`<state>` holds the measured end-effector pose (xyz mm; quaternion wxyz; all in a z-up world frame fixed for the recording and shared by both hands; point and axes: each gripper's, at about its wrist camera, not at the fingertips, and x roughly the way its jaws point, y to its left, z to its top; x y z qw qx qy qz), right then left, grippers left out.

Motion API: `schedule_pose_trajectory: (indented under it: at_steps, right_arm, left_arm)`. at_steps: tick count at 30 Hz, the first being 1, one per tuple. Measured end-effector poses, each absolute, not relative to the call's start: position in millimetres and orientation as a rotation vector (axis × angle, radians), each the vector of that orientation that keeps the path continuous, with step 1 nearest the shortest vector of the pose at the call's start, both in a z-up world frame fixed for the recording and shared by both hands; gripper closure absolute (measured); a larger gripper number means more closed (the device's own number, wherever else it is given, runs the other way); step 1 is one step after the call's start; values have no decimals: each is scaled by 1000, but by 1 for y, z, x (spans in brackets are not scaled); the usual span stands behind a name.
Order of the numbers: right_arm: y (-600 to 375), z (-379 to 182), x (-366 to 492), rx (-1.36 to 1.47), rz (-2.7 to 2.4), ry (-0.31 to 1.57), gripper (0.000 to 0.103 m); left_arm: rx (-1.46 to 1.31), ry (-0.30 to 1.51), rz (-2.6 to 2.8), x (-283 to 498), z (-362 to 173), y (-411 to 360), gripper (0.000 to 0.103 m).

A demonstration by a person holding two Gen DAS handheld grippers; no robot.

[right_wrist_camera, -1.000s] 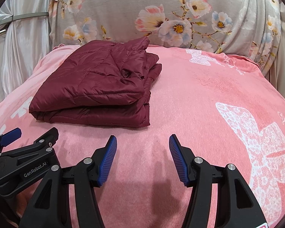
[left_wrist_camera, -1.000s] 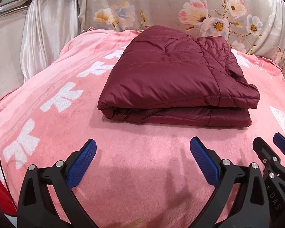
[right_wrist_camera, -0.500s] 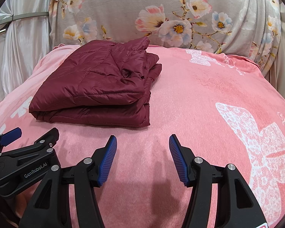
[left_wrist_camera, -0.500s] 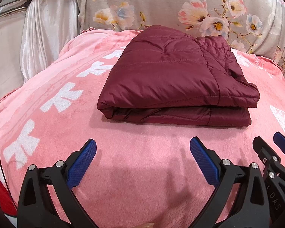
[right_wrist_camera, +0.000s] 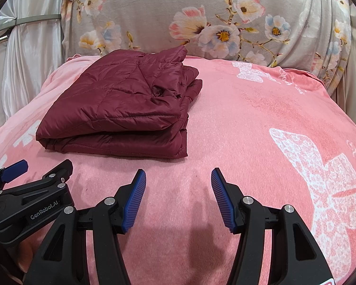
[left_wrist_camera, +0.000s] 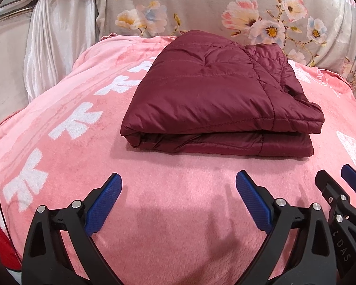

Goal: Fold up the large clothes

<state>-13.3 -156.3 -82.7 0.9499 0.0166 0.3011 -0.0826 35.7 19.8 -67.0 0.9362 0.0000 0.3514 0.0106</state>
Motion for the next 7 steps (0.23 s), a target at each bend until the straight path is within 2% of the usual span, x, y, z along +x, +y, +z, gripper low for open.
schedule_pose_trajectory:
  at_steps: [7]
  right_arm:
    - [-157, -83, -13, 34, -167, 612, 47]
  left_arm:
    - [-2, 727, 20, 37, -68, 21, 12]
